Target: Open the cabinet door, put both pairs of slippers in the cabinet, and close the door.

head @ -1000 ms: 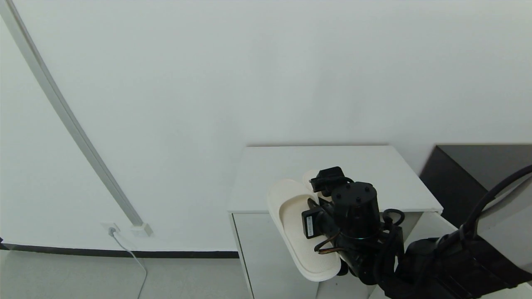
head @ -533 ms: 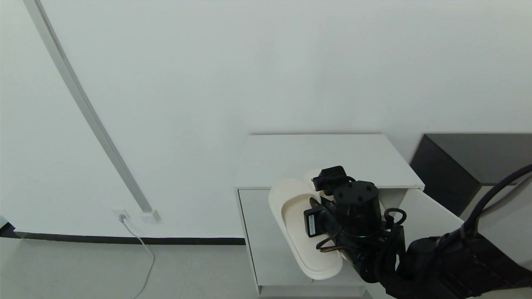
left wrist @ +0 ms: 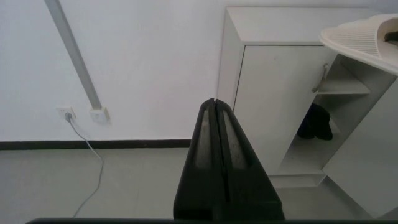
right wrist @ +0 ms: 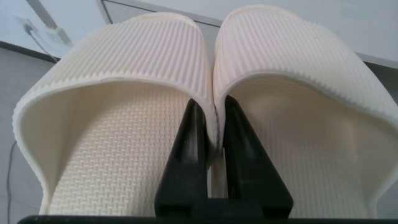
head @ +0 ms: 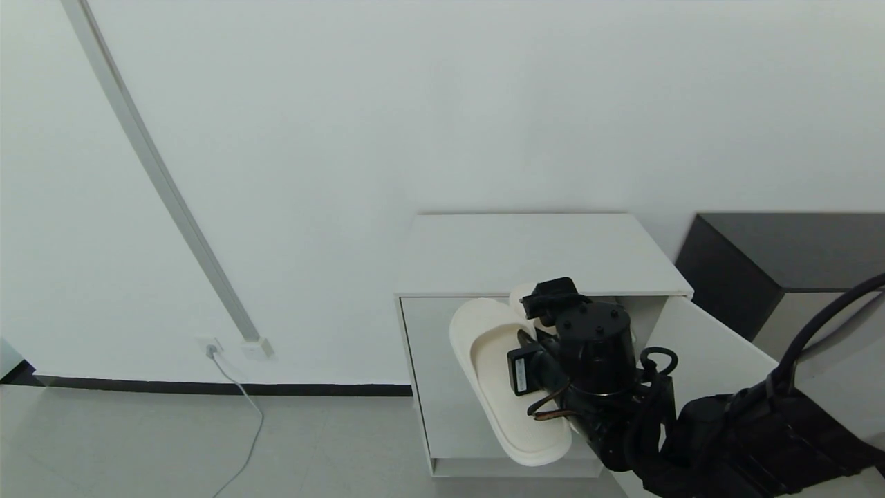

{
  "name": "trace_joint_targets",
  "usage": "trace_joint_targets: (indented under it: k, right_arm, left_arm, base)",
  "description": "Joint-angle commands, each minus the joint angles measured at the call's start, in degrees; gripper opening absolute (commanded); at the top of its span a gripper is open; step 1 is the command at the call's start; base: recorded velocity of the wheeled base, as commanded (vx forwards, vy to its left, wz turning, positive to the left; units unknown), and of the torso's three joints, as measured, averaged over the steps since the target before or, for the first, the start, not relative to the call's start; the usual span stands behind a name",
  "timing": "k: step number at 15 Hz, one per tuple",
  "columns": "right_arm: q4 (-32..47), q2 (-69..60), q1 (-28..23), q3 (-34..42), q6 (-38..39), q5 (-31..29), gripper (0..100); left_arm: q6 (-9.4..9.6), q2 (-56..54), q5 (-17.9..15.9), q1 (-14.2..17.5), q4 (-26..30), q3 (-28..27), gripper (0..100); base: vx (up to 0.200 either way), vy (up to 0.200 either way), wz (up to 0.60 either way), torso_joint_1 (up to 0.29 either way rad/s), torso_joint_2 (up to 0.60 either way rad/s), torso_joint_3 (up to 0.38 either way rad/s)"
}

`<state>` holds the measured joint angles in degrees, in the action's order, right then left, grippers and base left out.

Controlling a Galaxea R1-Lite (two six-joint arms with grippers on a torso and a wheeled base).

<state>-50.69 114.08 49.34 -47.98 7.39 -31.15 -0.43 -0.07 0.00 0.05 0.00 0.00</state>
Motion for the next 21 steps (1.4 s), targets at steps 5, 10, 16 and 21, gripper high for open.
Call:
trace_joint_targets:
  k: [5,10,16,21]
  right_arm:
    - [-0.02,0.62,0.06,0.26,0.00,0.12,0]
    - [-1.08,1.41,0.06,0.35,-0.18,0.39,0]
    - [-1.96,1.32,0.06,1.40,-0.18,0.30,0]
    - [-1.96,1.23,0.41,2.45,-0.36,0.30,0]
  left_arm:
    - [-0.01,0.07,0.00,0.04,0.00,0.00,0]
    - [0.08,0.07,-0.09,0.04,0.00,0.00,0]
    - [-0.01,0.07,0.00,0.04,0.00,0.00,0]
    - [0.08,0.07,0.00,0.04,0.00,0.00,0]
  base:
    - [0.000,0.000,0.00,0.000,0.00,0.000]
    - [0.000,-0.080,0.00,0.002,0.00,0.002]
    - [0.000,-0.200,0.00,0.004,0.00,0.004]
    - [0.000,-0.200,0.00,0.001,0.00,0.001]
